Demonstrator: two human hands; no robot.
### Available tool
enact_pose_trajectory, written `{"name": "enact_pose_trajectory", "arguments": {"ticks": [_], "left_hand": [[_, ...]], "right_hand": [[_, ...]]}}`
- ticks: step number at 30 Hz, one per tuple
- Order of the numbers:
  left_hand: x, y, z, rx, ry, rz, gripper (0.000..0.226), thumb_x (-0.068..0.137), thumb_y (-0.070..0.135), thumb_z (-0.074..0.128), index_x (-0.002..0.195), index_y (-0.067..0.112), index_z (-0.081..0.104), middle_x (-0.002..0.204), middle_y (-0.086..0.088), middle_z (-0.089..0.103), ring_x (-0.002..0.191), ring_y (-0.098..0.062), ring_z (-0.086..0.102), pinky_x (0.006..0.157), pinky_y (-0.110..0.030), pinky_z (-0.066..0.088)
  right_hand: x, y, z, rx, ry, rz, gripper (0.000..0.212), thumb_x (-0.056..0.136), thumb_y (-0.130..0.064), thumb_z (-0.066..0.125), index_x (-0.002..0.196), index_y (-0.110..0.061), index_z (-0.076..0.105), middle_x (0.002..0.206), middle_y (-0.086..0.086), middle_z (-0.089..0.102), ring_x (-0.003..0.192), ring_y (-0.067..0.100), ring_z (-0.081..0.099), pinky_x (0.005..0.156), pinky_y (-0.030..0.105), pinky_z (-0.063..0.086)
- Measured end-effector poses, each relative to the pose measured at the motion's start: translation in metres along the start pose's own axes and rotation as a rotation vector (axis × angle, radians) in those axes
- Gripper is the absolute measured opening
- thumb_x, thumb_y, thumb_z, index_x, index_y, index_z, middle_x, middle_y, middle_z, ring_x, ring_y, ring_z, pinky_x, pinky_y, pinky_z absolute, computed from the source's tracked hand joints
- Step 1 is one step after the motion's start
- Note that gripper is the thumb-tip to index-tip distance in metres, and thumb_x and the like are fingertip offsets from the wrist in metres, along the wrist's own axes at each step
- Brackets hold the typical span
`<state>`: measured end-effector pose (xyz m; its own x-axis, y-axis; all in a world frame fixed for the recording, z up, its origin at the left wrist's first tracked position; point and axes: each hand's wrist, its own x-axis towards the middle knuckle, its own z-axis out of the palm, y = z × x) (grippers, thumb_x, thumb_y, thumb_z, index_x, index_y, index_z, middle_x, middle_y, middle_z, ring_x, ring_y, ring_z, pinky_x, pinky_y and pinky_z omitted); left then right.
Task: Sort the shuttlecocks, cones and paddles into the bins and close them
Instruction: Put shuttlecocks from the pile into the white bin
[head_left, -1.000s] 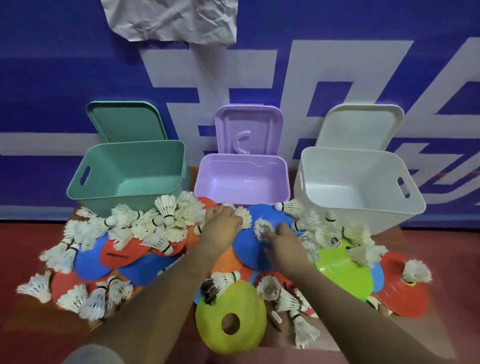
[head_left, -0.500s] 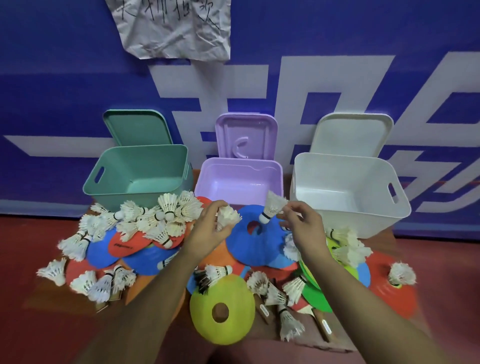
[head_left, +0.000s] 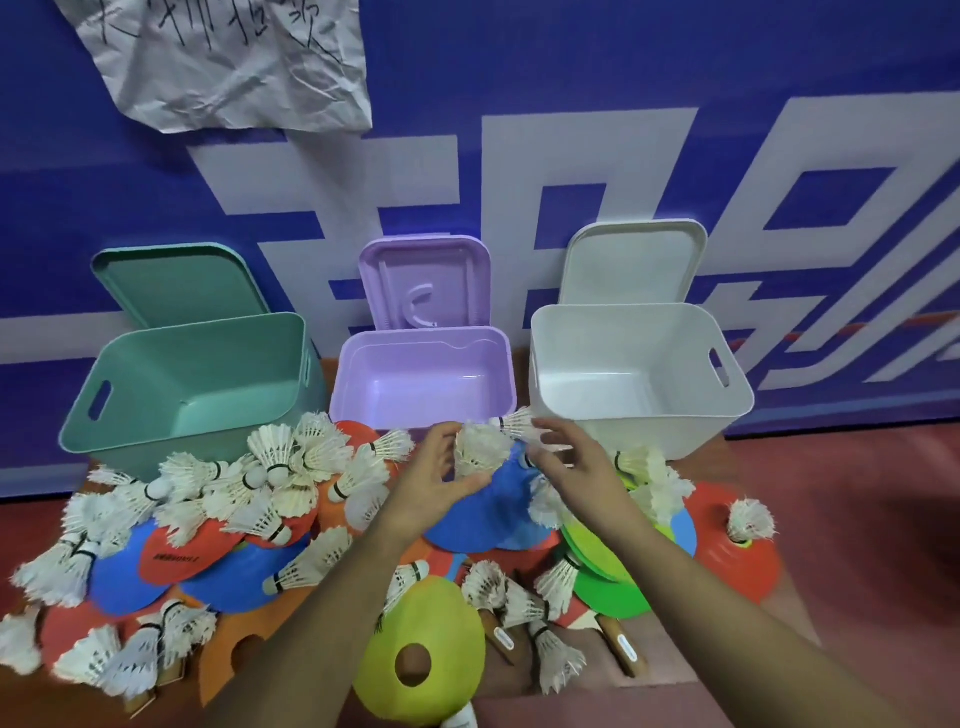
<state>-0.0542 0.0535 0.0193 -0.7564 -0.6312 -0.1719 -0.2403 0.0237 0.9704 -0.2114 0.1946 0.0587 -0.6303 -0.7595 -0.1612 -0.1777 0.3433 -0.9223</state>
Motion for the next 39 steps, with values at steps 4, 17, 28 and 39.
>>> {"name": "enact_pose_trajectory", "arguments": {"ticks": [4,17,28,39], "left_hand": [[0.021,-0.005,0.003,-0.004,-0.058,-0.048,0.06,0.08,0.002,0.075,0.122,0.032,0.045,0.127,0.013,0.055,0.112,0.009,0.056,0.093,-0.016,0.047],[0.056,-0.021,-0.003,0.05,-0.144,-0.085,0.055,0.08,0.011,0.077,0.121,0.032,0.048,0.12,0.018,0.06,0.106,0.012,0.058,0.087,-0.012,0.048],[0.066,0.018,0.024,0.05,-0.24,-0.025,0.058,0.08,0.015,0.078,0.127,0.028,0.049,0.121,0.01,0.062,0.112,-0.001,0.059,0.098,-0.024,0.048],[0.052,0.024,0.042,-0.15,0.035,-0.086,0.057,0.08,-0.004,0.073,0.126,0.019,0.05,0.121,0.002,0.063,0.116,-0.012,0.06,0.089,-0.019,0.05]], "right_hand": [[0.034,0.055,-0.037,-0.506,0.243,0.192,0.051,0.084,-0.033,0.067,0.124,-0.003,0.054,0.117,0.016,0.057,0.109,0.032,0.056,0.091,0.038,0.044],[0.056,0.073,-0.027,-0.685,0.176,0.184,0.018,0.085,-0.019,0.068,0.096,-0.005,0.062,0.103,0.011,0.052,0.088,0.034,0.059,0.073,0.034,0.043],[0.053,-0.012,-0.062,-0.035,0.339,-0.015,0.007,0.088,-0.016,0.068,0.095,-0.017,0.066,0.065,0.006,0.063,0.053,0.01,0.053,0.053,0.025,0.042],[0.067,0.022,-0.051,-0.275,0.101,-0.005,0.028,0.095,-0.039,0.054,0.101,-0.015,0.066,0.095,-0.002,0.066,0.088,0.013,0.061,0.076,0.029,0.045]]}}
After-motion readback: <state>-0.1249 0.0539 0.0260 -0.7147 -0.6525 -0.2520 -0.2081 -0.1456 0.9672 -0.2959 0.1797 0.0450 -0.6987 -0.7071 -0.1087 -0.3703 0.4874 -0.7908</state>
